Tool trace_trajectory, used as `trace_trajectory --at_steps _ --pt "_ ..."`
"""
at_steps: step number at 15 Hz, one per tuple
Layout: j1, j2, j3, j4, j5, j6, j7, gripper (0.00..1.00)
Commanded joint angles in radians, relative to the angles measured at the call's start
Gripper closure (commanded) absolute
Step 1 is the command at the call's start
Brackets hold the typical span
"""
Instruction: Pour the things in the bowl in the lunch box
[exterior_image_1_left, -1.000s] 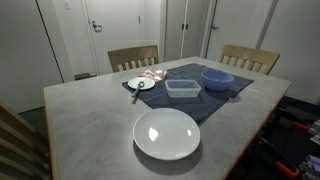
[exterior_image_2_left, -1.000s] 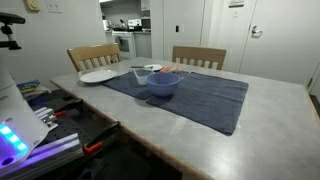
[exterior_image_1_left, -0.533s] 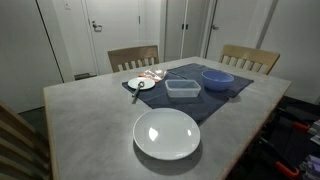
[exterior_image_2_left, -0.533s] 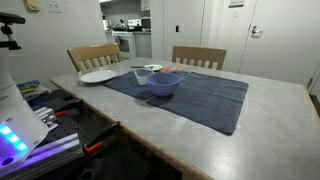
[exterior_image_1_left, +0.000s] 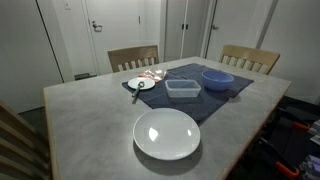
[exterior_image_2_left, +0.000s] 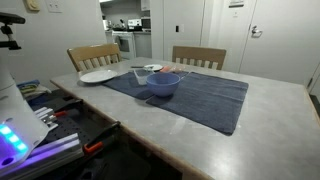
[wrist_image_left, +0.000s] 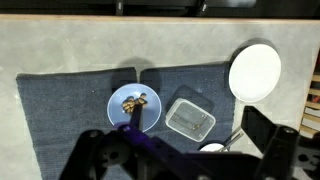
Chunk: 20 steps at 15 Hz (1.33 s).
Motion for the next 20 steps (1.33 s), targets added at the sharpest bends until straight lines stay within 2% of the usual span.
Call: trace_trajectory --at_steps 1,20 --pt "-0.026 0.005 0.019 0.003 0.011 -0.003 -0.012 0.0" --pt "-0.02 0.019 0.007 0.002 0.017 0.008 -0.038 0.0"
